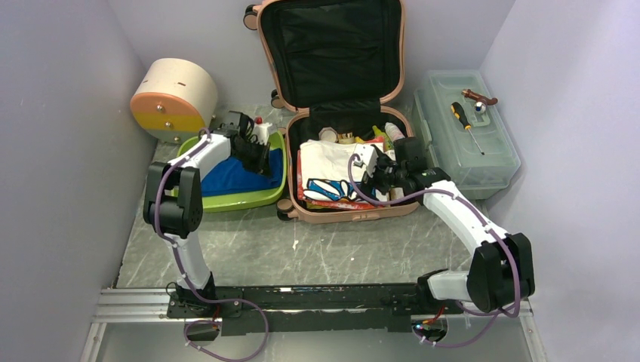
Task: Open, take out, and arrange the luggage
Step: Adjust the clothes in the bin, then pick up the clothes from the opened luggage, then pass from the right arm to the left
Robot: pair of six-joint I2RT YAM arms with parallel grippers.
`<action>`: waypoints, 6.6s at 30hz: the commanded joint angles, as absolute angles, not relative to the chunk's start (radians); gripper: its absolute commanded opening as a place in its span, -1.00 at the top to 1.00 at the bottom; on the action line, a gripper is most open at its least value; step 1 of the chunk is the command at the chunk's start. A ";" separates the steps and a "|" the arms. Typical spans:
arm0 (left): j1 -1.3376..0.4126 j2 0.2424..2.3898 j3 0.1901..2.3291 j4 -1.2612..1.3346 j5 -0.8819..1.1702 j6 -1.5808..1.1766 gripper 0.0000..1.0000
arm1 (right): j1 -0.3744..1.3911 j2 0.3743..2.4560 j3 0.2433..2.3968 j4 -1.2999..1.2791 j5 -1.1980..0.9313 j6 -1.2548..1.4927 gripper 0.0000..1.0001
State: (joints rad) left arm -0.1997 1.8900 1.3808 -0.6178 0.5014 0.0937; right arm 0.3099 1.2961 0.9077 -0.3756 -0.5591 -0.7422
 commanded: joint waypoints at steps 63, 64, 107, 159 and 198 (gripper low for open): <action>-0.208 1.746 1.590 -0.522 0.638 -0.320 -0.96 | 0.678 1.568 1.195 -0.237 -0.376 -0.709 0.71; -0.217 1.745 1.596 -0.527 0.640 -0.321 -0.96 | 0.671 1.567 1.202 -0.249 -0.395 -0.704 0.59; -0.337 1.750 1.548 -0.502 0.630 -0.330 -0.94 | 0.611 1.609 1.233 -0.270 -0.526 -0.628 0.62; -0.323 1.907 1.462 -0.283 0.877 -0.971 -0.99 | 0.486 1.476 1.192 -0.274 -0.561 -0.685 1.00; -0.387 2.008 1.436 -0.189 0.896 -0.999 -0.54 | 0.499 1.494 1.216 -0.370 -0.745 -0.739 0.08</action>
